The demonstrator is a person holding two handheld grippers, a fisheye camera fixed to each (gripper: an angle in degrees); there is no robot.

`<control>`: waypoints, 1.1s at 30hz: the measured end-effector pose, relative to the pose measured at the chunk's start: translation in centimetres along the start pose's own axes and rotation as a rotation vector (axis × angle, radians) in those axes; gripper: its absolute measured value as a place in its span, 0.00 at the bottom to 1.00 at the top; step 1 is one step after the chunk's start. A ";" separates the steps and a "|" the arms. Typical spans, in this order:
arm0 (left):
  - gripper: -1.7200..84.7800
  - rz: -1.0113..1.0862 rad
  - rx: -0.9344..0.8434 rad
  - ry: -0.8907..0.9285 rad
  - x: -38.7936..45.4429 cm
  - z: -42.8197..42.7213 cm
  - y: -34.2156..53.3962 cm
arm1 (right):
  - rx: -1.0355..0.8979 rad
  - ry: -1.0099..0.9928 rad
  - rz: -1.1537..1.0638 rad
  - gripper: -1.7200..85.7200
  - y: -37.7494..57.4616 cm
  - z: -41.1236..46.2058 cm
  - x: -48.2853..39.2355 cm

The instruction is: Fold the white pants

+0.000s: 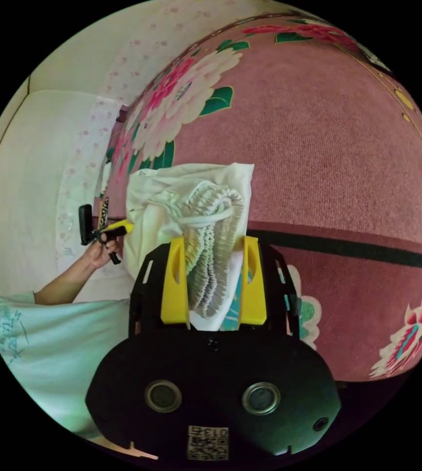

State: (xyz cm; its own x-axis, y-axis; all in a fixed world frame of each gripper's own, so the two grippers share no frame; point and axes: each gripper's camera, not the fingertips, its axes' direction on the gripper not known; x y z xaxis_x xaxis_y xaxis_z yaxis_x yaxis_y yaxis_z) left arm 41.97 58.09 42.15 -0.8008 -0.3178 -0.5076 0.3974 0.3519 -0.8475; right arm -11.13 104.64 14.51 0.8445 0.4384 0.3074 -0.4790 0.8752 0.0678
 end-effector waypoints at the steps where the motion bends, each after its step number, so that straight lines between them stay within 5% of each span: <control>1: 0.17 -0.005 0.002 0.006 0.0 -0.3 -0.1 | 0.002 0.008 0.013 0.17 0.0 -0.1 0.2; 5: 0.09 -0.060 -0.045 0.014 0.7 -1.1 -0.9 | -0.025 -0.018 0.058 0.13 -0.6 -0.7 1.4; 13: 0.08 0.130 0.108 0.059 8.6 -8.4 -1.5 | 0.095 0.316 -0.223 0.11 1.8 -7.0 -5.2; 22: 0.08 0.462 0.203 0.067 24.3 -11.6 -9.1 | 0.357 0.450 -0.218 0.11 3.9 -23.9 -1.7; 33: 0.08 0.706 0.358 0.167 48.0 -6.9 -28.5 | 0.641 0.623 -0.306 0.12 -1.1 -51.8 14.5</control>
State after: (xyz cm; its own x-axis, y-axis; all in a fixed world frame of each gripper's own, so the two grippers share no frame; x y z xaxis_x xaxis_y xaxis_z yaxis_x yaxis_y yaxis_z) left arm -10.90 38.88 43.03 -0.3523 0.0194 -0.9357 0.9311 0.1082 -0.3483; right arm 14.00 120.66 -30.31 0.8425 0.4010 -0.3597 -0.0998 0.7723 0.6273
